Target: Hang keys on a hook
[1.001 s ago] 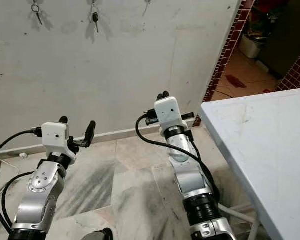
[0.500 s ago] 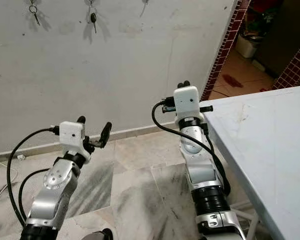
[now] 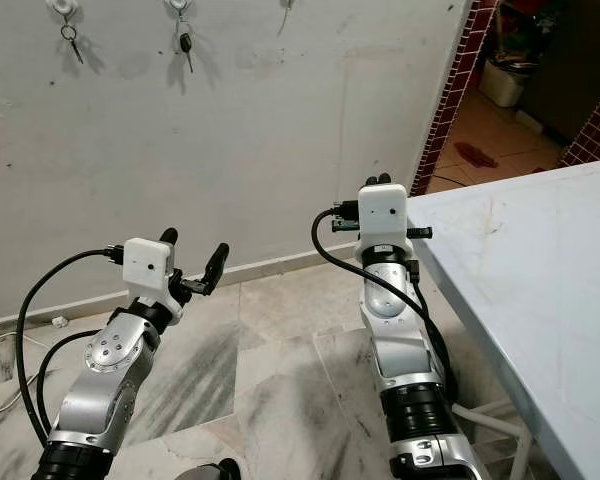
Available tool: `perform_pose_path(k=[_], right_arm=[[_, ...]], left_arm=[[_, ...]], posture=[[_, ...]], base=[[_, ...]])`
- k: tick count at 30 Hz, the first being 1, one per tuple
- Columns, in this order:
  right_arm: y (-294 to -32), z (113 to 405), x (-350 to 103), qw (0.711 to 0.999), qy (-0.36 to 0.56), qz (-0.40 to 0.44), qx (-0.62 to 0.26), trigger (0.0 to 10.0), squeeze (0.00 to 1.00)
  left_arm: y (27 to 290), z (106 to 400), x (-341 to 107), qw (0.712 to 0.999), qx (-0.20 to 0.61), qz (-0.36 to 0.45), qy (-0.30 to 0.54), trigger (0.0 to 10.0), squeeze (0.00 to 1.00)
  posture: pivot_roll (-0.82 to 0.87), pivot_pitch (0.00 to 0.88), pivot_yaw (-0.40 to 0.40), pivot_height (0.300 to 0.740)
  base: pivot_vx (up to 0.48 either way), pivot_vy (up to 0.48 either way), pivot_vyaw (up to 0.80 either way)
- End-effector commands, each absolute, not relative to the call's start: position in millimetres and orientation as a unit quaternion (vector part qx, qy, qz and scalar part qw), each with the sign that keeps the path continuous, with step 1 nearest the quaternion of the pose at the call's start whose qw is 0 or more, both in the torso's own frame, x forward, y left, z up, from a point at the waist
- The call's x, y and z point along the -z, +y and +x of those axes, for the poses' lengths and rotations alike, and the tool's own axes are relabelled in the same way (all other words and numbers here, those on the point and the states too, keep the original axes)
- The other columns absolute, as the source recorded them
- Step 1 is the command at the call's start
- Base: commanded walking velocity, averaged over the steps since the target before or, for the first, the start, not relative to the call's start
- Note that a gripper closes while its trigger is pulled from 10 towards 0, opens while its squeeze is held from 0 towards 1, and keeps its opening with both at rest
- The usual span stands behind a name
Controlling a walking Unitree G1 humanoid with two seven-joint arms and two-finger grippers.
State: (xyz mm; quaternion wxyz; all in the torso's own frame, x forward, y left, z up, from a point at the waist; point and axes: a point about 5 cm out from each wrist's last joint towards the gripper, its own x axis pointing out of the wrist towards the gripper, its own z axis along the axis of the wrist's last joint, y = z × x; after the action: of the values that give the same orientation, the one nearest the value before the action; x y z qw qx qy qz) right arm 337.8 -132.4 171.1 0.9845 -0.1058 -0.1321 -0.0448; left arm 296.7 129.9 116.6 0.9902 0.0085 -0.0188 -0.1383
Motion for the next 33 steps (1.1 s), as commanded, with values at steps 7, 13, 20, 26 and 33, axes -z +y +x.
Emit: perform_pose_path(k=[7,13,20,26,33], right_arm=[[-131,337,-180,0.982,-0.146,-0.117,0.022,10.0,0.00],[-128,338,-184,0.981,-0.153,-0.116,0.010,10.0,0.00],[-124,338,-189,0.979,-0.165,-0.122,-0.007,10.0,0.00],[-127,337,-190,0.978,-0.165,-0.126,-0.008,10.0,0.00],[-128,337,-190,0.978,-0.166,-0.129,-0.008,10.0,0.00]], left_arm=[[129,292,-112,0.992,0.126,-0.008,-0.017,10.0,0.00],[132,290,-113,0.992,0.121,-0.018,-0.021,10.0,0.00],[131,291,-114,0.992,0.123,-0.019,-0.025,10.0,0.00],[131,291,-114,0.992,0.125,-0.021,-0.024,10.0,0.00],[130,291,-113,0.991,0.127,-0.020,-0.022,10.0,0.00]], posture=[[-0.03,0.087,-0.009,0.740],[-0.03,0.094,-0.024,0.740],[-0.04,0.097,-0.027,0.740],[-0.04,0.096,-0.028,0.740],[-0.05,0.095,-0.029,0.740]], base=[[0.000,0.000,0.00],[0.088,0.000,0.00],[0.326,0.000,0.00],[0.366,0.000,0.00],[0.374,0.000,0.00]])
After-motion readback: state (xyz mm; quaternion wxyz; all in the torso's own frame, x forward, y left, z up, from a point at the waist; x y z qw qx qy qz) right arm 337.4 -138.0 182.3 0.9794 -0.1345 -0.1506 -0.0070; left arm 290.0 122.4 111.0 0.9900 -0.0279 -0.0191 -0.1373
